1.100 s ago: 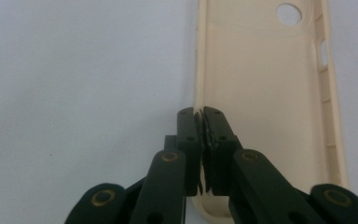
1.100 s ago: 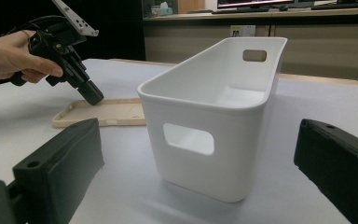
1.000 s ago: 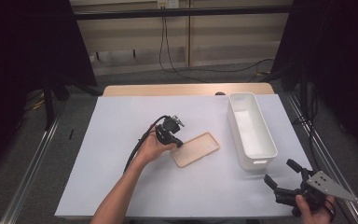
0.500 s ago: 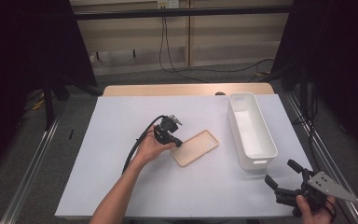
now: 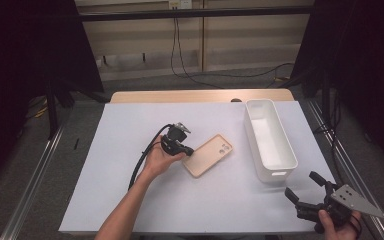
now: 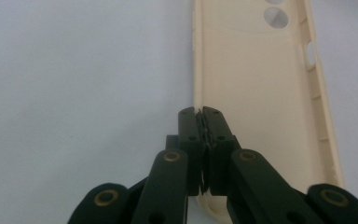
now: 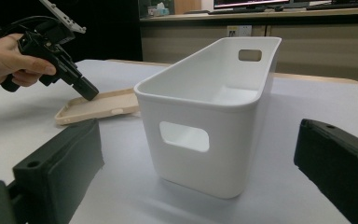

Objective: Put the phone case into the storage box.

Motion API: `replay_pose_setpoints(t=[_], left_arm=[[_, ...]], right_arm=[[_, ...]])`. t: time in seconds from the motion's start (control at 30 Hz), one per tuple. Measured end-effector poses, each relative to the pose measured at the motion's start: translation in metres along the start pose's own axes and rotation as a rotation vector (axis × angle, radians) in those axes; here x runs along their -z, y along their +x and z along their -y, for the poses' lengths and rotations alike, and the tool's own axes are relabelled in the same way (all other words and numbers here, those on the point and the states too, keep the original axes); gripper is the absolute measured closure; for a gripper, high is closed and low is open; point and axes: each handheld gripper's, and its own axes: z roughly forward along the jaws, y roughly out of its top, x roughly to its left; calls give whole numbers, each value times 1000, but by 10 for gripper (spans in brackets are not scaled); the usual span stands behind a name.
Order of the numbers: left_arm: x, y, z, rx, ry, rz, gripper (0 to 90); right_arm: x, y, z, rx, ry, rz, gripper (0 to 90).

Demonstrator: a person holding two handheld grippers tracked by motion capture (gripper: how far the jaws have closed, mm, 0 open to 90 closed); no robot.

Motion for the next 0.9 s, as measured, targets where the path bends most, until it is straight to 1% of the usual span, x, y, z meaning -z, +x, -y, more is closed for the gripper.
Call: replay_pose_setpoints(t=[0.07,0.2,0.47,0.5,0.53,0.57,0.63,0.67,0.7,0.8,0.83,0.87,0.9], left_arm=[[3,-2,1,3,-26,-15,879],[9,-4,2,-14,-51,-42,879],[18,-8,5,-7,-115,-47,879],[19,-8,5,-7,-119,-39,879],[20,-9,5,-9,-126,-50,879],[21,-10,6,-4,-132,-53,879],[22,-11,7,-1,-154,-58,879],[23,-12,8,8,-164,-54,878],[25,-12,9,6,-174,-65,879],[28,-13,11,0,-197,-71,879],[30,-14,12,9,-208,-65,878],[31,-14,13,7,-218,-70,879],[32,-14,14,18,-227,-61,878]], right_arm=[[0,0,0,1,0,0,8],[1,0,0,2,-2,1,8],[1,0,0,3,-1,4,8],[1,0,0,4,-1,3,8],[1,0,0,3,-1,4,8],[1,0,0,3,-2,5,8],[1,0,0,3,-1,5,8],[2,0,0,2,-1,6,8],[2,0,0,0,-1,6,8],[2,0,0,3,-1,6,8],[2,0,0,4,0,6,8],[2,0,0,3,-1,7,8],[2,0,0,4,0,7,8]])
